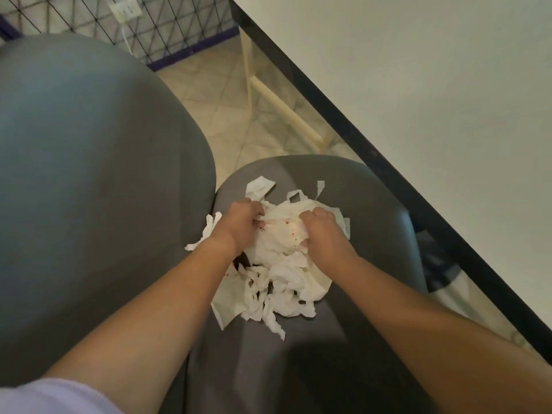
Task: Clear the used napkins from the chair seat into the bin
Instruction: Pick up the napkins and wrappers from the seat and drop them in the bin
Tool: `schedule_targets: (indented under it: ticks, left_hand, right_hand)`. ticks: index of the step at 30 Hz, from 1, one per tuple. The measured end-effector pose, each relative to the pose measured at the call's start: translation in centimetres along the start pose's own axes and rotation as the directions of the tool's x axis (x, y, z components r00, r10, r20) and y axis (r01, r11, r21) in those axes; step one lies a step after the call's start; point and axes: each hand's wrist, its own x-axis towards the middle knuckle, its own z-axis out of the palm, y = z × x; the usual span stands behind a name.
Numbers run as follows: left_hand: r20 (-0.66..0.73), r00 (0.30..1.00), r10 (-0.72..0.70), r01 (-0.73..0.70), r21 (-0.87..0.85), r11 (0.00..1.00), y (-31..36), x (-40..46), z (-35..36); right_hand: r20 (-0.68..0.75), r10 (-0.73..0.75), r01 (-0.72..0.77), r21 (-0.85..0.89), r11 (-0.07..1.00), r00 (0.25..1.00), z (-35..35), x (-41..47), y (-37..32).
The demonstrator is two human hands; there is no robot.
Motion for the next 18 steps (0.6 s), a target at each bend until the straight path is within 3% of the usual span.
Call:
schedule_targets:
  ticks: [7,12,16,18]
  left_hand:
    - [-0.171,0.985,-0.019,0.019,-0.002,1.0,-0.1,-3.7,-2.3]
    - [-0.104,0.994,-0.021,0.011,-0.096,0.995,1.1,-8.2,-3.7]
    - [-0.097,0.991,-0.094,0.064,-0.278,0.958,2.0,-11.0,-4.1]
    - [-0.107,0.987,-0.116,0.084,-0.265,0.961,2.3,-12.1,-4.5]
  right_hand:
    - [-0.05,0.03,-0.028,0.052,0.998,0.998,-0.7,-3.3,-1.3]
    - [-0.097,0.003,0.004,0.07,0.998,0.995,-0.8,-6.7,-2.8]
    - [-0.089,-0.025,0.031,0.062,0.998,0.996,-0.7,-8.8,-3.8]
    - [-0.088,-0.022,0.028,0.069,0.997,0.996,-0.5,-9.6,-3.9]
